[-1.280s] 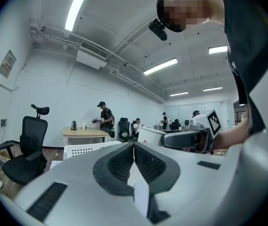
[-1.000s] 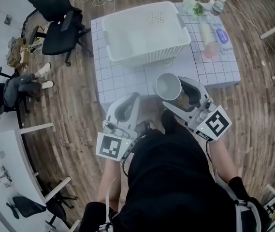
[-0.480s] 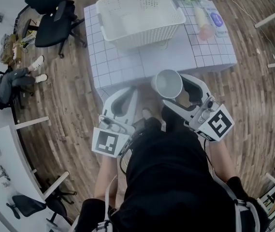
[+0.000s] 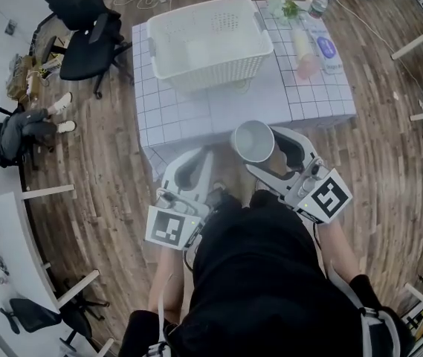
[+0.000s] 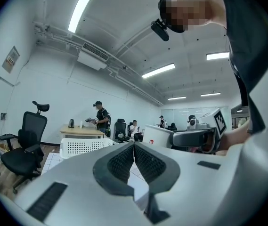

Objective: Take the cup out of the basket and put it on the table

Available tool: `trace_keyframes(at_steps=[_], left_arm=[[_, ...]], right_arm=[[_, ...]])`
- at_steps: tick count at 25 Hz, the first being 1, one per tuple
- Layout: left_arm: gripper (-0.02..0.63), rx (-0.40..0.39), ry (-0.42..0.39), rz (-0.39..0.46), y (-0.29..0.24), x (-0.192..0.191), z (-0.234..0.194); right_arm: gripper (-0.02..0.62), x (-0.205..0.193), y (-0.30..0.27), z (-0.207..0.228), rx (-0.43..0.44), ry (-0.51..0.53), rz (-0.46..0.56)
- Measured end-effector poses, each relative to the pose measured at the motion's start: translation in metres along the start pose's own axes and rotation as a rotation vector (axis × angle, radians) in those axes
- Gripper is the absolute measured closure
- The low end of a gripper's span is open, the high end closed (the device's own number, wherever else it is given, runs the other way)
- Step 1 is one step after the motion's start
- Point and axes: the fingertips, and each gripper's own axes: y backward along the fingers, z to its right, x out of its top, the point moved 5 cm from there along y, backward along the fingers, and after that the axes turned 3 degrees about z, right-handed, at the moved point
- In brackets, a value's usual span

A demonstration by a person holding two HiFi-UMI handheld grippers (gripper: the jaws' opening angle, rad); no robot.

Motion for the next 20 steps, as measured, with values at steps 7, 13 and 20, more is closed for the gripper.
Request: trace_keyframes(at_steps=[7,13,20], left_arm=[[0.595,0.009,-0.03,0.003,-0.011,0.007,0.014],[0.595,0.013,-0.038,0.003,-0.011,0.009,0.018],[0.595,0.006,-0.021,-0.011,-0.008,0.003,0.03]], right_arm=[[0.293,0.0,0.011,0.009,0.012,-0.029,-0.014],[0.293,0.0,0.013,0.011,0.014,-0.029,-0.025],[0.293,-0.002,0.017,0.006,0.022,-0.045,-0.039]])
